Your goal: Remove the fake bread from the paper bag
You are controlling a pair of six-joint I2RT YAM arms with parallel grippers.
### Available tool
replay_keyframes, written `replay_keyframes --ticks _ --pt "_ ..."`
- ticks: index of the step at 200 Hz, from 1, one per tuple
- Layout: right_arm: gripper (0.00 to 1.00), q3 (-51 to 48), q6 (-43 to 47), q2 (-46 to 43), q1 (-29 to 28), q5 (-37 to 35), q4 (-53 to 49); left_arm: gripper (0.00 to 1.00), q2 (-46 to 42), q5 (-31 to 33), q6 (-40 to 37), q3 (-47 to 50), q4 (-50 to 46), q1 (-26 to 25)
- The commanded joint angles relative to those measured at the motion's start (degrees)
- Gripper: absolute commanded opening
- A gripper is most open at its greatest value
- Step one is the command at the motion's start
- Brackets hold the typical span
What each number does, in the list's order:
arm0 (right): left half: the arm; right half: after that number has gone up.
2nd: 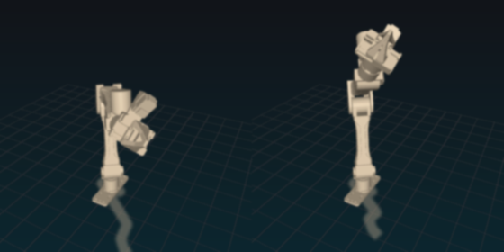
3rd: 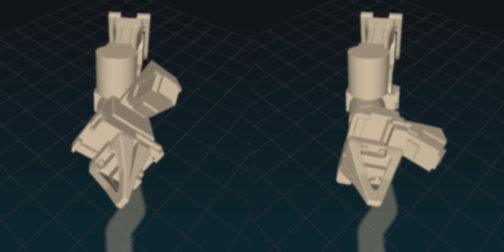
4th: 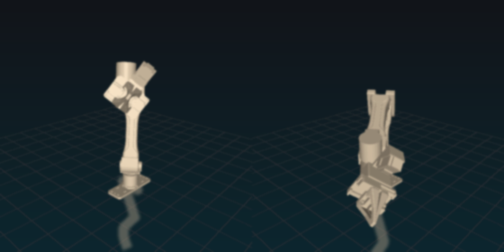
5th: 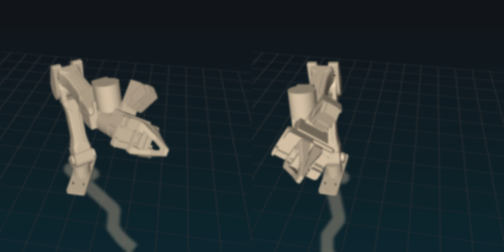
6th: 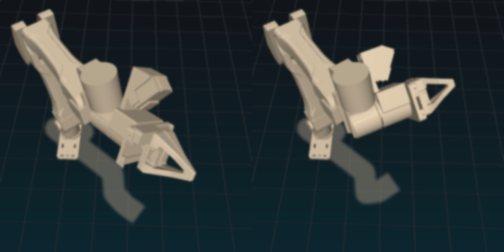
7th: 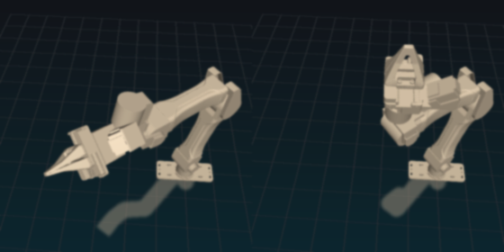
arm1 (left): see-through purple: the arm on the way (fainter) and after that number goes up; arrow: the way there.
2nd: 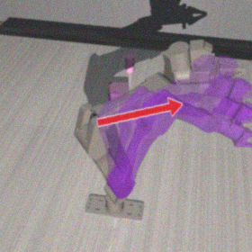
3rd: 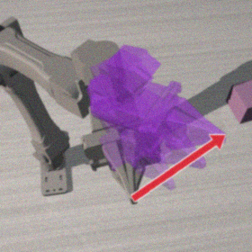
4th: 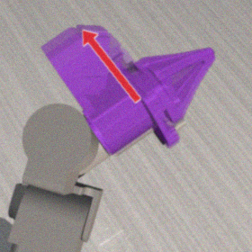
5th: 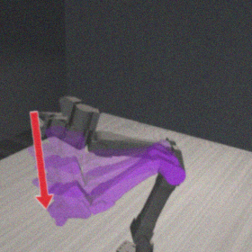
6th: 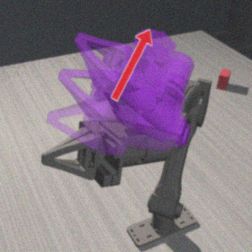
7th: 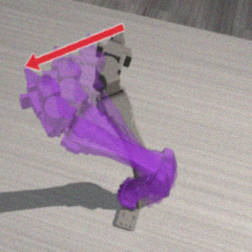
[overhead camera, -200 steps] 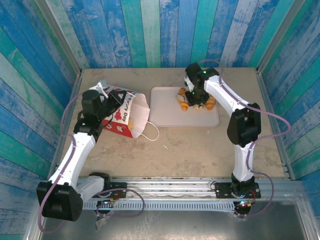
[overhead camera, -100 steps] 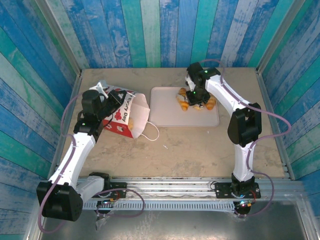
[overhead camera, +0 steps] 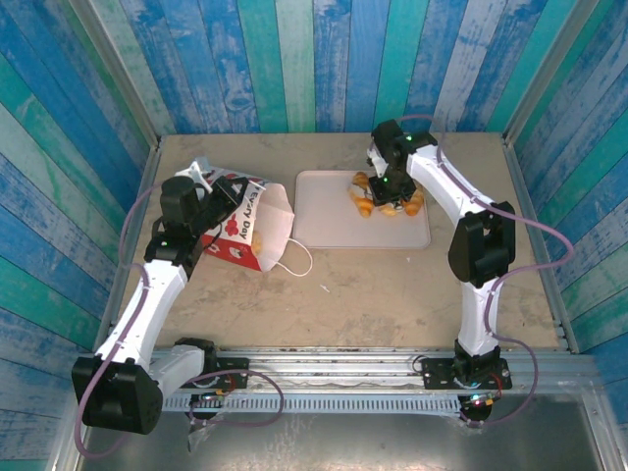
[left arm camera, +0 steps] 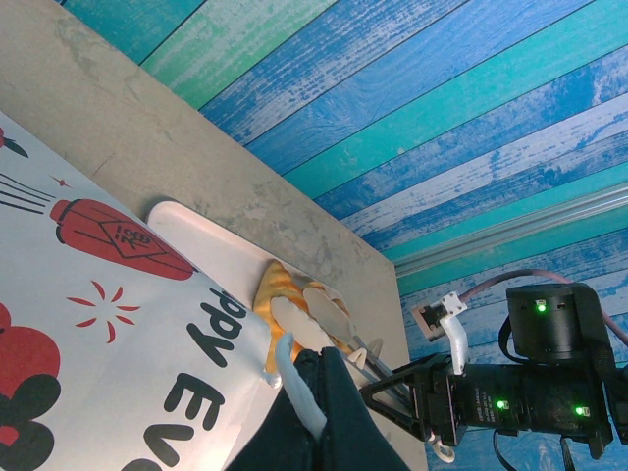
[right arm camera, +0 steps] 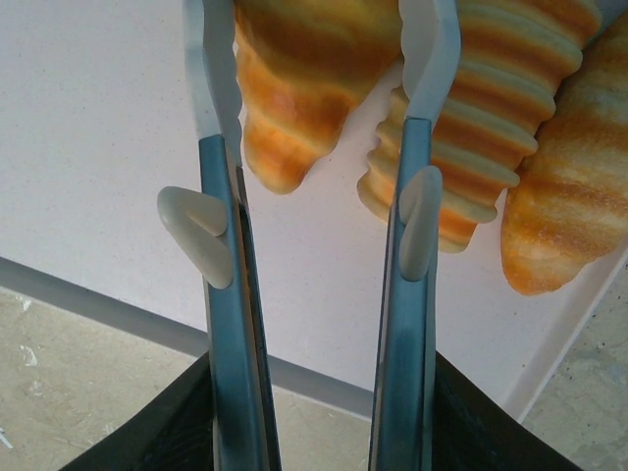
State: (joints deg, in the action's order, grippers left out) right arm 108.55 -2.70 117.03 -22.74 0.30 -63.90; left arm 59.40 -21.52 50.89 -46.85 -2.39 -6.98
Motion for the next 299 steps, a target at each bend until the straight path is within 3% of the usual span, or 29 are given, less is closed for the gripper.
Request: replay_keyframes --ticks 1,116,198,225,263,299 --pt "0.49 1.93 1.21 0.19 0.25 1.2 -0.52 0.0 -0.6 0.25 -0.18 -0.69 0.93 -0.13" --pt "0.53 2.55 0.88 -3.48 0.25 1.75 -0.44 0.0 -1.3 0.12 -0.51 -0.78 0.48 -0.17" --pt "0.51 -7.73 -1.38 -18.69 0.24 6.29 7.86 0.0 -3.17 -0.38 -2.26 -0.99 -0.93 -0.15" --pt "0.5 -16.85 -1.67 -26.7 0.24 12.59 14.74 0.0 -4.39 -0.53 -3.86 -1.41 -2.91 -0.14" --pt "0.47 -27.46 -1.13 -34.71 0.02 29.21 20.68 0.0 -6.95 0.21 -5.86 -1.35 -4.68 -0.14" --pt "0.47 -34.25 1.38 -39.27 -4.37 38.28 22.23 0.0 -7.41 0.87 -6.51 -1.63 -6.38 -0.13"
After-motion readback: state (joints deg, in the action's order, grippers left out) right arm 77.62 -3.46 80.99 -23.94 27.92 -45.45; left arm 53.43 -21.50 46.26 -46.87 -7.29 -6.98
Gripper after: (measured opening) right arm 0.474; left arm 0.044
